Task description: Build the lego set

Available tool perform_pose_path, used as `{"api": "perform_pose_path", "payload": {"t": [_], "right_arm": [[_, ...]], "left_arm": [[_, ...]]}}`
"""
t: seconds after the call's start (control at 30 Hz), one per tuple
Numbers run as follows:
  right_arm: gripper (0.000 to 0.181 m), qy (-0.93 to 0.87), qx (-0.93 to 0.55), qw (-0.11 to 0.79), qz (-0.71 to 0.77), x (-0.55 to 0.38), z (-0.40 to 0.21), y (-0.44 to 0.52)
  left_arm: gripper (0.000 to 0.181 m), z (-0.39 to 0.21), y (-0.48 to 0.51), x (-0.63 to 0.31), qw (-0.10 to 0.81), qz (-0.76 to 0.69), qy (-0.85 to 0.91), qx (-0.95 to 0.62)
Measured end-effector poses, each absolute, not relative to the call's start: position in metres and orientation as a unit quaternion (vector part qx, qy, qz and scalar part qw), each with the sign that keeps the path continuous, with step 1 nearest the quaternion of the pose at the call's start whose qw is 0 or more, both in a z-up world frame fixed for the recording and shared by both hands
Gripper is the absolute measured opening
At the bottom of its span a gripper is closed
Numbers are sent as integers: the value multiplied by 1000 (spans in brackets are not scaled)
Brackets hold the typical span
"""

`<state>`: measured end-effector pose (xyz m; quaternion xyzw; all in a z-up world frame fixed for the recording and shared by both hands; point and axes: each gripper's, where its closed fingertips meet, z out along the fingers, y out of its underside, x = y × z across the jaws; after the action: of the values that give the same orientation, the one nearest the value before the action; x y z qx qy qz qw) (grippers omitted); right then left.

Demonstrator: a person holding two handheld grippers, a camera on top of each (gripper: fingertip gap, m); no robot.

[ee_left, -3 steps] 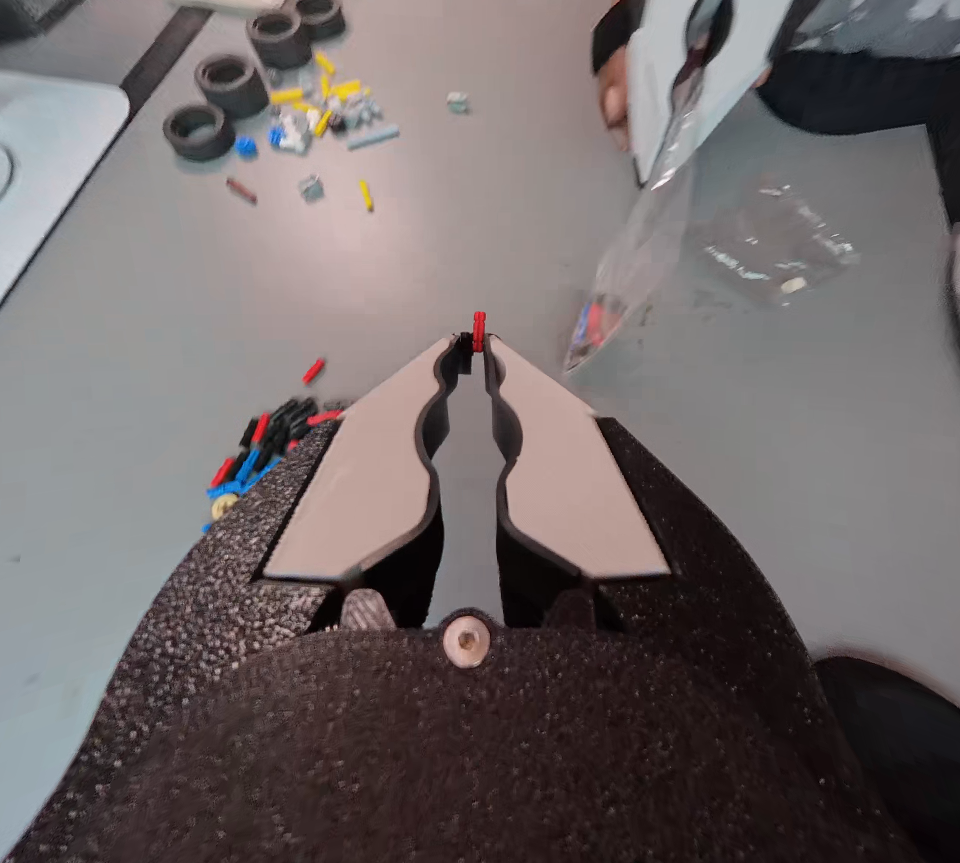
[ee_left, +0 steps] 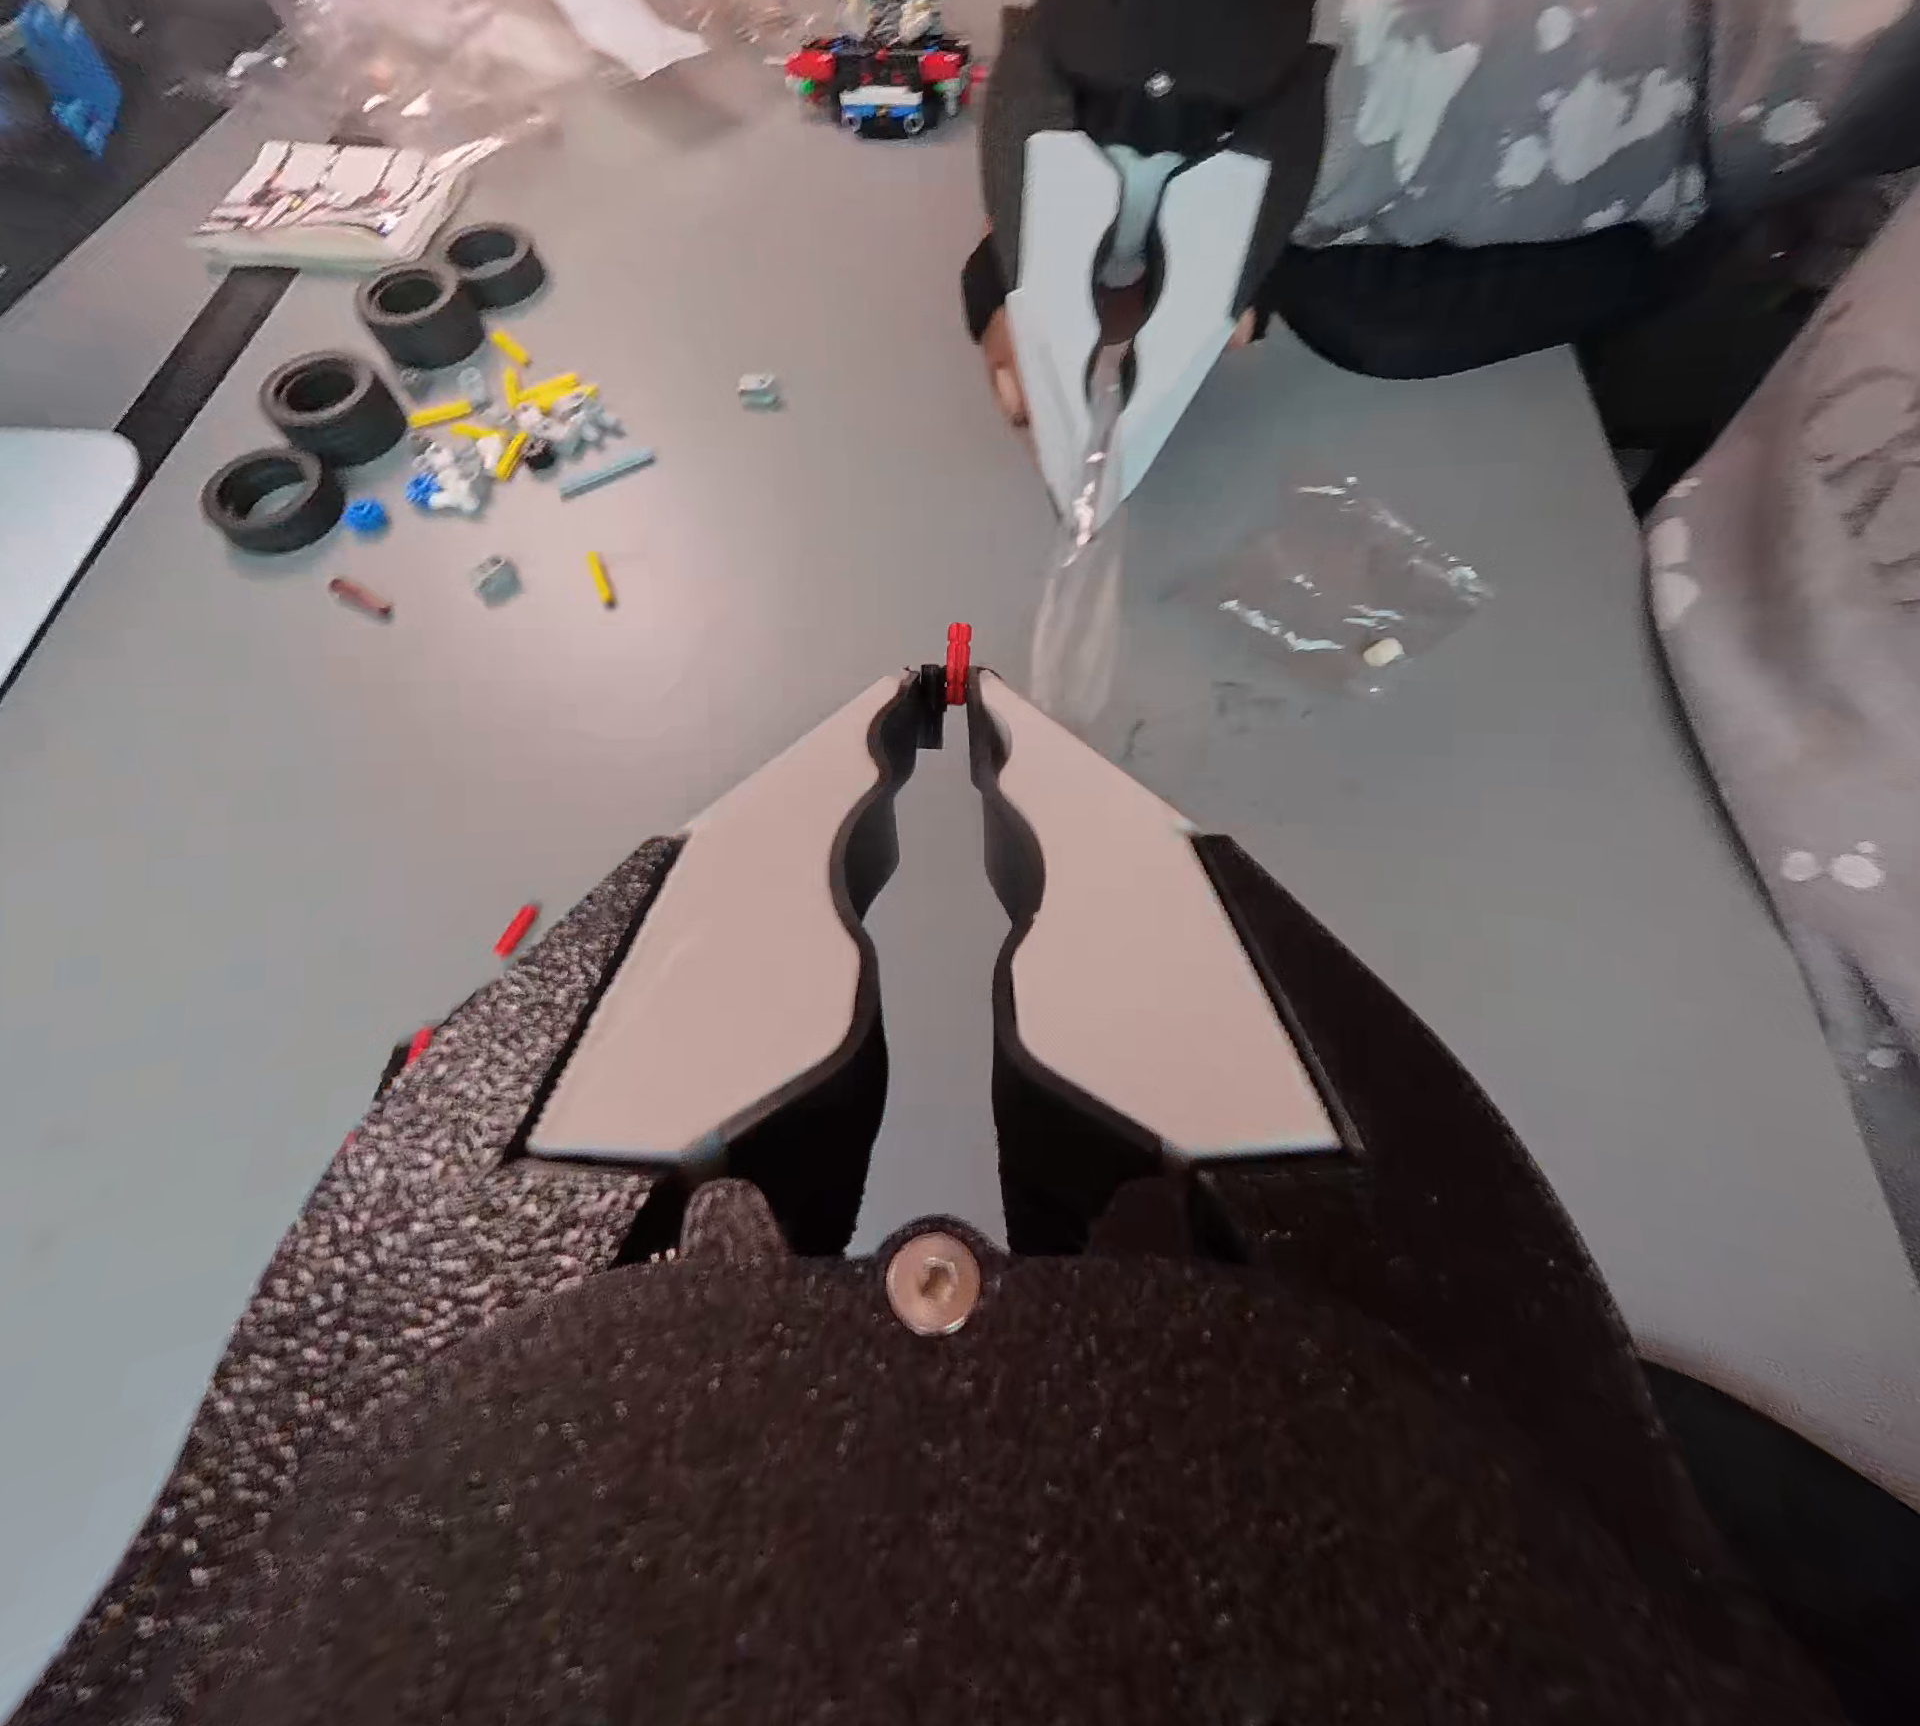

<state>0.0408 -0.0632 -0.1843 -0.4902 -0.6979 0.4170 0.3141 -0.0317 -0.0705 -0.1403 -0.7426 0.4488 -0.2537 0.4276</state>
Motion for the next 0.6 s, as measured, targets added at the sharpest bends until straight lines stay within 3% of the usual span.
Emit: {"api": "perform_pose_path", "payload": {"t": [0.33, 0.6], "right_arm": [[0, -699, -490, 314, 416, 40, -184, -64], [0, -698, -490, 314, 417, 41, -185, -64]], "left_arm": [[8, -152, -89, -4, 392, -248, 501, -730], [16, -138, -78, -26, 429, -240, 463, -737]]}}
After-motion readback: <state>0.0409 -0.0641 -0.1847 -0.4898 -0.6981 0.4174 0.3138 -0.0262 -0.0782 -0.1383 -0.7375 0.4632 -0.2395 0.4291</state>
